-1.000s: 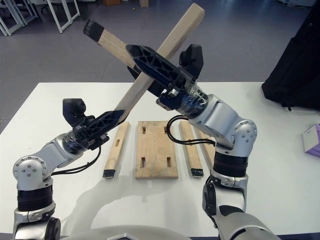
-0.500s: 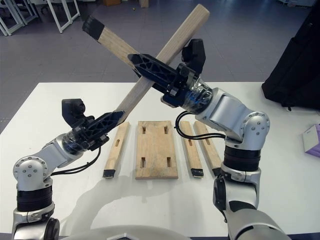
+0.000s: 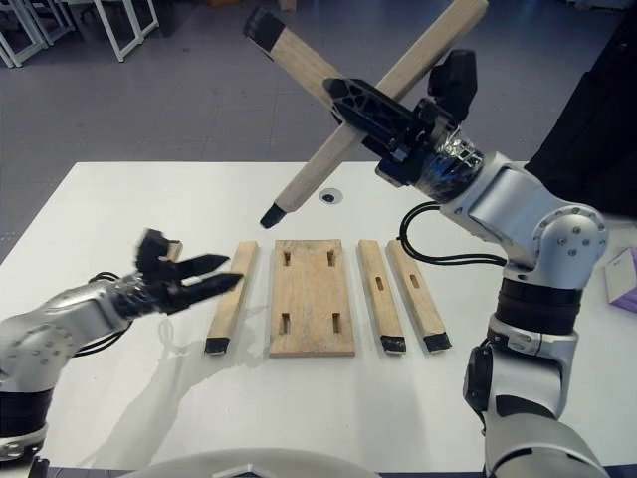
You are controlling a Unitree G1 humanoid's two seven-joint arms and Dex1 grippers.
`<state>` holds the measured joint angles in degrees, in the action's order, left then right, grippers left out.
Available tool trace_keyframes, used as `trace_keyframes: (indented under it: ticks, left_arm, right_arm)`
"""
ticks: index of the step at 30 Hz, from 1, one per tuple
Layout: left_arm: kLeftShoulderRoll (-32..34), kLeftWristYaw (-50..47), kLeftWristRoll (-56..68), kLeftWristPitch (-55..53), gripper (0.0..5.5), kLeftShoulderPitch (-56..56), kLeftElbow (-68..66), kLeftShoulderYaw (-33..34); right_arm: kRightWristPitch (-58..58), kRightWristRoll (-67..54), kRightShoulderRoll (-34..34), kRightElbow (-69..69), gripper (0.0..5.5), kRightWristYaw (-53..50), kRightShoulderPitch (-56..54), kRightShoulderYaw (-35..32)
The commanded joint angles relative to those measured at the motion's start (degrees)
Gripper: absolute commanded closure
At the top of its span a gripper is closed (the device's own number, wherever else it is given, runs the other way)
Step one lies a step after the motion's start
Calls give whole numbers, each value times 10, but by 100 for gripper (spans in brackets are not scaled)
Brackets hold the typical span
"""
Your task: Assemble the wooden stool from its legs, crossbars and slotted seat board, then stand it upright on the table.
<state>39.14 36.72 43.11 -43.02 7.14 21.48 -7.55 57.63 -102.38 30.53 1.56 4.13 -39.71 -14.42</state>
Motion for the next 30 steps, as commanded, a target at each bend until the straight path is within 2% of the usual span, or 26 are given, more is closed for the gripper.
trace_keyframes:
  ticks: [1,5,9,15,21,25,30]
  left_arm:
    - [26,-19,-253,75,162,70,4,-185]
    - [-10,-24,-339,97,162,99,-32,-225]
    - [-25,-12,-360,85,162,88,-26,-225]
    - [-30,28,-369,57,162,85,-6,-243]
    - [-19,31,-474,53,162,122,-67,-306]
    - [32,87,-493,33,162,105,-27,-333]
    - [145,162,-458,64,162,37,69,-289]
  right_arm:
    - [-29,131,27,9,347,25,0,15]
    - [-42,185,2,18,347,29,2,18]
    - [-44,211,-11,14,347,24,3,9]
    - [-40,233,-24,12,347,20,1,5]
    - [-45,255,-37,9,347,14,2,-9]
    - [-81,343,-25,-5,347,43,9,5]
    - [-115,451,2,-46,347,190,59,55]
